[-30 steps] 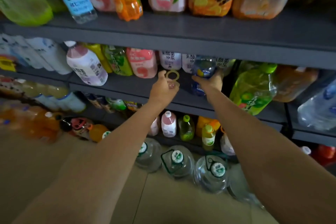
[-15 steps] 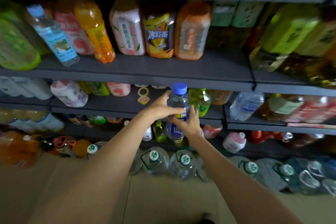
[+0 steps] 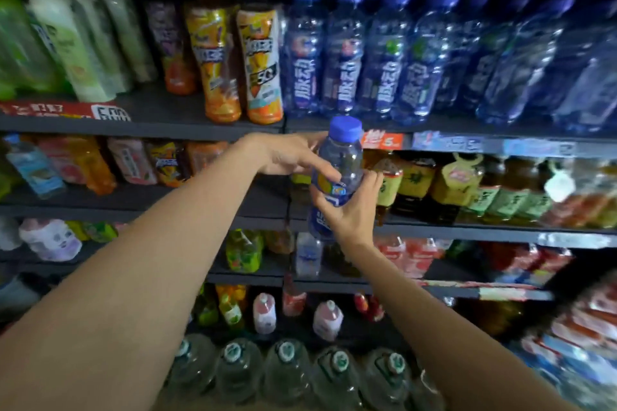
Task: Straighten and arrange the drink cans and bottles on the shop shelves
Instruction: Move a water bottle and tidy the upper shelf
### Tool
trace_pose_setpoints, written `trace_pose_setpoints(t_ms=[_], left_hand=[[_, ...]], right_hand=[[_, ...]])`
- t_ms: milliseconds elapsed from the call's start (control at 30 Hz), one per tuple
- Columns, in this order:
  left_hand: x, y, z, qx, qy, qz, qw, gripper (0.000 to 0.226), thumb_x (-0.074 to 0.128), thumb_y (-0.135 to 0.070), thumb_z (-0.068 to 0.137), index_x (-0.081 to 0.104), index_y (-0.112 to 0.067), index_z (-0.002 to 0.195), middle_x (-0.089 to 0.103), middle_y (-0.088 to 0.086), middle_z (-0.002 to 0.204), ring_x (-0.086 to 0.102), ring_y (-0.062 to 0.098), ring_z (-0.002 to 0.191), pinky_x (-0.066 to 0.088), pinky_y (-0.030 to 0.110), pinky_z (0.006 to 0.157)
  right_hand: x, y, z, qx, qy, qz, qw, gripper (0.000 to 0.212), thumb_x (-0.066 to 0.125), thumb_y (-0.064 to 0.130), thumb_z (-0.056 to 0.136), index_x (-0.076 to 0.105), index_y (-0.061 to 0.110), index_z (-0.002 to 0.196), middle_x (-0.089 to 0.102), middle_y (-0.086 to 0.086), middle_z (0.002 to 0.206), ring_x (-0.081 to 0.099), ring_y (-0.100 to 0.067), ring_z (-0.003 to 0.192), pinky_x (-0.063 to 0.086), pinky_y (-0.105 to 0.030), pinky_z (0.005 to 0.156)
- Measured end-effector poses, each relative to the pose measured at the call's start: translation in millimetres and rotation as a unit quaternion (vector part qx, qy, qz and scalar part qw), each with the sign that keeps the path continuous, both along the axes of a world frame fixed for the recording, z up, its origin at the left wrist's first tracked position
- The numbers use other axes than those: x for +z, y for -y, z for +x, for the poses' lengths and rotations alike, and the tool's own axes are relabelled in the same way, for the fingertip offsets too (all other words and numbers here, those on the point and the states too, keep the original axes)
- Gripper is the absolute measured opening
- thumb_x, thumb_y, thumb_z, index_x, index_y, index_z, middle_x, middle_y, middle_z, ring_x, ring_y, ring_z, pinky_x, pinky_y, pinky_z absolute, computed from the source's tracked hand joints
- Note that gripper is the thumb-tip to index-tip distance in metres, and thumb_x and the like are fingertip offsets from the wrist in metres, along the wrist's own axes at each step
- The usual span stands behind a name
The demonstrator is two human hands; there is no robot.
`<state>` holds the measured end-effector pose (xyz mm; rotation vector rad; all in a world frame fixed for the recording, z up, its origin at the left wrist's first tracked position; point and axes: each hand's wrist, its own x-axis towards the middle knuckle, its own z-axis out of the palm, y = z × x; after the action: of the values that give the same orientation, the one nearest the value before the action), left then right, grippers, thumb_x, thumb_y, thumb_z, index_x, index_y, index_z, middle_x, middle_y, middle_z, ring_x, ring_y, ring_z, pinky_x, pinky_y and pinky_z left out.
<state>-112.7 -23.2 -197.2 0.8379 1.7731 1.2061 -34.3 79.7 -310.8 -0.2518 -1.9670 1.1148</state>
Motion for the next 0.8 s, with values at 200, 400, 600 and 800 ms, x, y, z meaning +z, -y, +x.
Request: trace_pose_setpoints(t_ms=[200,400,600,800], left_hand=[[89.9,-95.8,38.0,0.113,-0.038,0.098,0.988,0.054,0.065,0.002,0.080,0.051,-0.027,0.123,0.057,-0.007,0.122,0.062,0.006,0.095,0.047,0.026,0.088],[99.3,-150.5,39.7,0.235,-0.126,0.080,0.960,0.043,0.056,-0.005,0.090,0.049,-0.013,0.131,0.054,0.003,0.130,0.052,0.012,0.113,0.037,0.028,0.100],[82.0,-182.6,21.5,0.226,-0.150,0.007,0.962,0.048,0.051,-0.007,0.093,0.040,-0.012,0.139,0.036,0.002,0.148,0.032,0.017,0.137,0.029,0.025,0.108],[73.7,-204.1,7.5,0.227,-0.104,-0.012,0.968,0.054,0.053,-0.009,0.092,0.035,-0.017,0.142,0.032,-0.002,0.150,0.031,0.013,0.137,0.027,0.029,0.114]], right_hand=[[100.0,-101.6,9.8,-0.014,-0.037,0.024,0.999,0.072,0.067,0.050,0.067,0.046,-0.004,0.109,0.034,-0.005,0.104,0.041,-0.019,0.100,0.035,-0.023,0.083],[155.0,-185.9,-0.7,-0.052,-0.018,0.008,0.998,0.070,0.075,0.032,0.077,0.040,-0.005,0.124,0.034,-0.017,0.128,0.042,-0.020,0.106,0.027,-0.009,0.077],[153.4,-241.2,-20.3,-0.031,0.078,-0.049,0.995,0.074,0.073,0.033,0.079,0.036,-0.002,0.133,0.029,-0.013,0.136,0.040,-0.025,0.122,0.034,-0.022,0.096],[156.0,-251.0,-47.7,-0.026,0.135,-0.114,0.984,0.073,0.070,0.033,0.082,0.032,-0.001,0.134,0.020,-0.011,0.146,0.033,-0.024,0.130,0.031,-0.024,0.099]])
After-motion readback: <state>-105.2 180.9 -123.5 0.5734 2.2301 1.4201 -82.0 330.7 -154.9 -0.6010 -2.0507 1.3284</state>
